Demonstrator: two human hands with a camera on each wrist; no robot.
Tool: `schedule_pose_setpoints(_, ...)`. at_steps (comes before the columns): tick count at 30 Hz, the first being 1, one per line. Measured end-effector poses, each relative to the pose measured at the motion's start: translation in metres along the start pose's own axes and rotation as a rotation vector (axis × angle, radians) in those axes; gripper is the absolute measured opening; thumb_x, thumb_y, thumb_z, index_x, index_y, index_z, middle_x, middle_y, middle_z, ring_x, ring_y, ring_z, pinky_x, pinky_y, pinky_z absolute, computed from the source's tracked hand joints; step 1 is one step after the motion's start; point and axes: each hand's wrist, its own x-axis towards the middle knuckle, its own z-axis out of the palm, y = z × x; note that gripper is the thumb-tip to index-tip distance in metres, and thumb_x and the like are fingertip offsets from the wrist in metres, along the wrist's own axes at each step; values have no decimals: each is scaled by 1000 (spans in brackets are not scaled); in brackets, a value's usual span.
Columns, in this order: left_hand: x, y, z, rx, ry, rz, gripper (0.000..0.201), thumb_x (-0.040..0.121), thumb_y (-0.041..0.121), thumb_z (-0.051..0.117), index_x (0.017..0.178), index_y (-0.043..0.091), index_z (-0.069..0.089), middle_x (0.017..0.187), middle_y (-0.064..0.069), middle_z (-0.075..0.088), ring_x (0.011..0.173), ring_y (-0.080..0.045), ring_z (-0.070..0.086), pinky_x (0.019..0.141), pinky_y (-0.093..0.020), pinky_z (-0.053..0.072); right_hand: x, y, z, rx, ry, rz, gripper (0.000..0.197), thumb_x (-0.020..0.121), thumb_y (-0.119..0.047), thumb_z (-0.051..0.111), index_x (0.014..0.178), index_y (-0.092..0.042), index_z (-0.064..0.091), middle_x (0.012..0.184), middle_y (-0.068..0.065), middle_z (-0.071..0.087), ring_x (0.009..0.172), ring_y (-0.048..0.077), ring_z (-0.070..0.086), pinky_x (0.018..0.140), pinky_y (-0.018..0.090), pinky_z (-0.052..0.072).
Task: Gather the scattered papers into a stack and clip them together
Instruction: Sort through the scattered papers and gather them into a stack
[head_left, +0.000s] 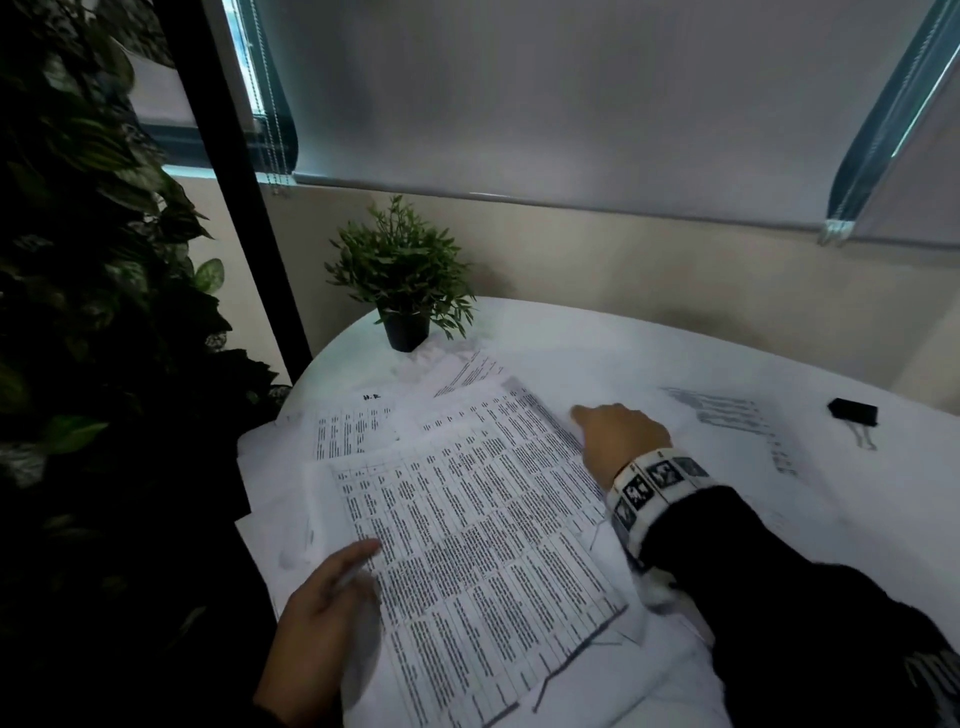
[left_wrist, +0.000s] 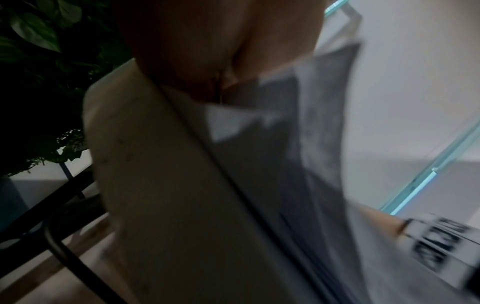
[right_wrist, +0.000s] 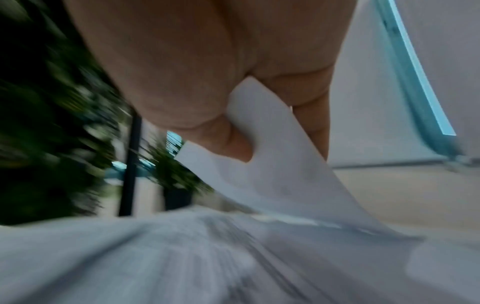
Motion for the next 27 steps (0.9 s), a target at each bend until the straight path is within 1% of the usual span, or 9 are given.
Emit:
schedule_pose_setpoints(4,-3,22,3,-333,-48,-164,45,100,30,36,119,-2,60,134,-13,55,133,-20,44,102,-28,39,-58,-32,11,9,114,-545,51,83,-4,39,127,-27,50,109,4,62,98,27,61,84,43,51)
schedule_pose_setpoints(7,2,23,-11,-401,-99,-229,62,94,54,29,90,9,73,90,-13,75,79,-22,73,62,-33,55,-104,-41,30,-86,-10,-698,48,68,-21,35,104,-38,63,89,-6,66,82,19,65,74,40,54)
schedule_pose_setpoints(10,-1,16,-14,-307,-110,-180,25,90,32,58,107,16,67,102,-9,74,88,-22,72,68,-33,55,-124,-36,45,-163,-172,-731,39,62,-40,54,99,-46,65,98,-7,68,93,16,67,81,43,56)
schedule_pose_setpoints(12,-1,9,-11,-115,-72,-73,29,82,-1,64,107,15,63,110,-17,70,95,-28,69,80,-39,53,-125,-28,44,-64,-189,-762,41,81,-57,50,121,-48,54,130,1,57,124,20,52,102,46,42)
schedule_pose_setpoints(15,-10,17,-5,121,18,170,65,82,-18,56,123,30,43,125,-5,60,119,-27,55,104,-45,41,-116,-12,37,477,-258,-544,98,58,-91,28,144,-47,12,158,-6,8,145,6,0,117,26,5)
schedule_pose_setpoints(18,-15,34,1,190,0,358,89,80,-16,61,131,46,22,129,7,55,118,-9,56,106,-36,41,-102,-1,41,884,-24,-210,113,56,-89,42,148,-37,2,155,-11,14,142,1,9,116,24,11)
schedule_pose_setpoints(20,-19,52,7,141,-27,494,82,82,-11,62,132,41,24,112,32,59,103,8,59,93,-17,48,-96,-1,36,1174,-1,-115,92,75,-57,63,147,-34,11,145,-13,36,135,4,33,111,27,30)
schedule_pose_setpoints(23,-24,85,19,70,-73,668,50,81,14,72,110,49,51,104,26,66,94,6,63,80,-14,51,-97,-3,15,1447,183,-154,43,88,-19,63,124,-34,45,111,-20,67,106,0,62,89,18,50)
schedule_pose_setpoints(27,-20,98,36,-42,-135,714,26,87,20,64,106,38,57,105,21,68,100,2,63,80,-10,49,-104,-1,-1,1426,479,-168,27,87,-29,58,113,-34,54,108,-15,67,102,-1,62,86,17,50)
